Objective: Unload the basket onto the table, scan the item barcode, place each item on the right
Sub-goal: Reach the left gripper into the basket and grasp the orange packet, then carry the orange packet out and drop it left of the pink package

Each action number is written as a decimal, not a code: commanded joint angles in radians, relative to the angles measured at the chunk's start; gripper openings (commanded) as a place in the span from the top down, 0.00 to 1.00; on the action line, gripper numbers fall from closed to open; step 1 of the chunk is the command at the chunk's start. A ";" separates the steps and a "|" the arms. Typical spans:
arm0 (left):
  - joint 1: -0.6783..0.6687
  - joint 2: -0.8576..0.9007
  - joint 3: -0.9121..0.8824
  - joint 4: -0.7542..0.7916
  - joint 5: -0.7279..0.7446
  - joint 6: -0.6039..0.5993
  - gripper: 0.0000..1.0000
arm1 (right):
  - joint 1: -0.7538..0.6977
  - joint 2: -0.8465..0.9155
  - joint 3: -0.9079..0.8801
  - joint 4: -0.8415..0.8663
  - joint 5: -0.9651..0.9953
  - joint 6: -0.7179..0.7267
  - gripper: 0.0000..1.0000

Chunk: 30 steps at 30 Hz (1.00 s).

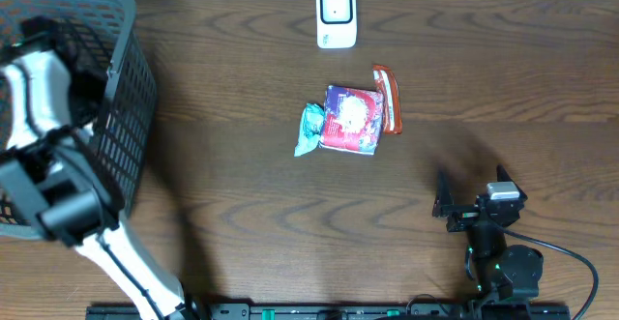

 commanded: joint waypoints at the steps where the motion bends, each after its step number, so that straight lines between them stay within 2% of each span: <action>1: 0.018 -0.249 0.021 0.037 0.014 -0.078 0.93 | -0.006 -0.006 -0.002 -0.004 0.005 0.014 0.01; 8: 0.008 -0.531 0.021 0.143 0.243 -0.077 0.93 | -0.006 -0.006 -0.002 -0.004 0.005 0.014 0.01; 10: -0.026 -0.633 0.021 0.157 0.345 -0.077 0.93 | -0.006 -0.006 -0.002 -0.004 0.005 0.014 0.01; 14: -0.150 -0.698 0.021 0.156 0.373 -0.070 0.93 | -0.006 -0.006 -0.002 -0.004 0.005 0.014 0.01; 19: -0.404 -0.661 0.017 0.146 0.356 0.073 0.93 | -0.006 -0.006 -0.002 -0.004 0.005 0.014 0.01; 20: -0.510 -0.619 0.015 0.129 0.309 0.126 0.93 | -0.006 -0.006 -0.002 -0.004 0.005 0.014 0.01; 22: -0.590 -0.574 0.015 0.109 0.257 0.164 0.93 | -0.006 -0.006 -0.002 -0.004 0.005 0.014 0.01; 26: -0.729 -0.446 0.015 0.051 0.128 0.183 0.92 | -0.006 -0.006 -0.002 -0.004 0.005 0.014 0.01; 30: -0.808 -0.303 0.015 0.004 0.080 0.183 0.92 | -0.006 -0.006 -0.002 -0.004 0.005 0.014 0.01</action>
